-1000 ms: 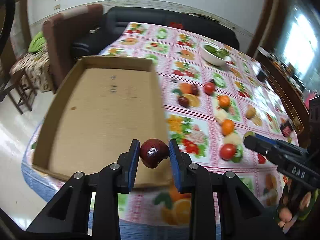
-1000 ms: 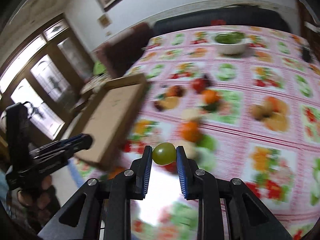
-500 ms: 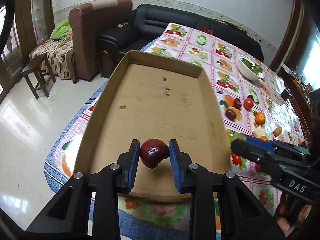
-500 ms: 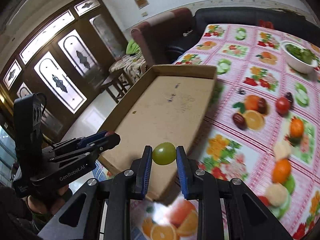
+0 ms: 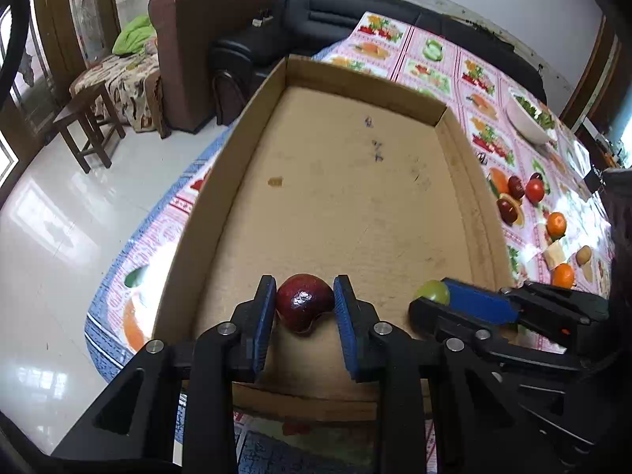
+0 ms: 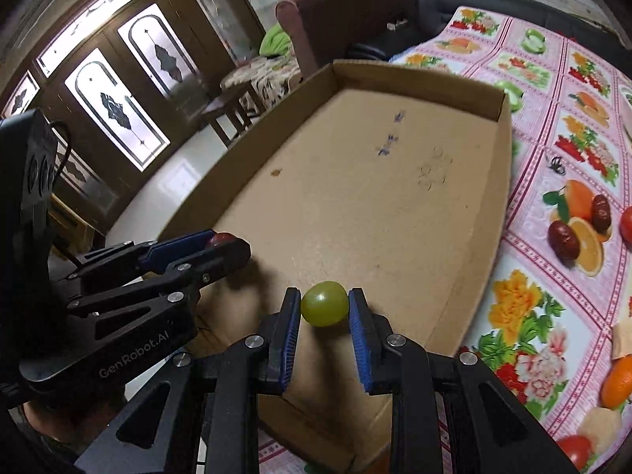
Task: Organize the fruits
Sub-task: 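Carry the plum into the tray and open the left tool while the right tool drops the grape there, then move both tools back over the row of fruit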
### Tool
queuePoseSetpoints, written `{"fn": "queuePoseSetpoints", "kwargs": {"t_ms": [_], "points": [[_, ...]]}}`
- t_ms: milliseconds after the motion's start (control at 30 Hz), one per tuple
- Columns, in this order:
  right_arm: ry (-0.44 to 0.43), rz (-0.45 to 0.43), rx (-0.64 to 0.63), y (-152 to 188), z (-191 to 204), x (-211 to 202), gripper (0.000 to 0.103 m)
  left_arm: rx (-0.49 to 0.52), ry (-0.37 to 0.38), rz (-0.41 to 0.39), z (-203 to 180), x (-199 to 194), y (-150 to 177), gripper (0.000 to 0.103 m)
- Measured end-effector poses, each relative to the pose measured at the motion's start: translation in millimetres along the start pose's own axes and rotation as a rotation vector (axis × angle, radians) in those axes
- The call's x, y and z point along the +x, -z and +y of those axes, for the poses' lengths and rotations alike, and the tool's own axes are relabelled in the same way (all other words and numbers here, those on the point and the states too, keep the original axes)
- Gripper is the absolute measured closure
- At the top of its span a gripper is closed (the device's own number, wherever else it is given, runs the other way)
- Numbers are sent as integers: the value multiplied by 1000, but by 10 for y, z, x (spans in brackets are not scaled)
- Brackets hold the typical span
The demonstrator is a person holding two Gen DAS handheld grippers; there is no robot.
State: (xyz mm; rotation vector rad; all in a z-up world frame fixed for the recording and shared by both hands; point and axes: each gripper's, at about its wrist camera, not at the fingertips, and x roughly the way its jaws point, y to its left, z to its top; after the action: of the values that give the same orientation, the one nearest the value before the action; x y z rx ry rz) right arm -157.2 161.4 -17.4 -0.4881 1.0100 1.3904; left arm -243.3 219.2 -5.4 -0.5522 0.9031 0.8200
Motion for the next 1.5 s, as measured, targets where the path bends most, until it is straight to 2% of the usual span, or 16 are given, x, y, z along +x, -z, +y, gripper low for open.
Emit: {"fn": "queuePoseSetpoints", "kwargs": {"t_ms": [167,267,433,933,1500], "points": [[9,-3,-7,0,-2,9,74,-10,5,3,13,-13,12,74],[6,-8,-3,3,-28,-19,67,-23,17,1,31,-48,15,62],[-10,-29,18,23,-86,-140,64,-28,31,-30,8,-177,-1,59],[-50,-115,76,210,-235,-666,63,-21,0,-64,-112,-388,-19,59],[36,-205,282,771,-970,-1295,62,54,17,-80,-509,-519,41,59]]}}
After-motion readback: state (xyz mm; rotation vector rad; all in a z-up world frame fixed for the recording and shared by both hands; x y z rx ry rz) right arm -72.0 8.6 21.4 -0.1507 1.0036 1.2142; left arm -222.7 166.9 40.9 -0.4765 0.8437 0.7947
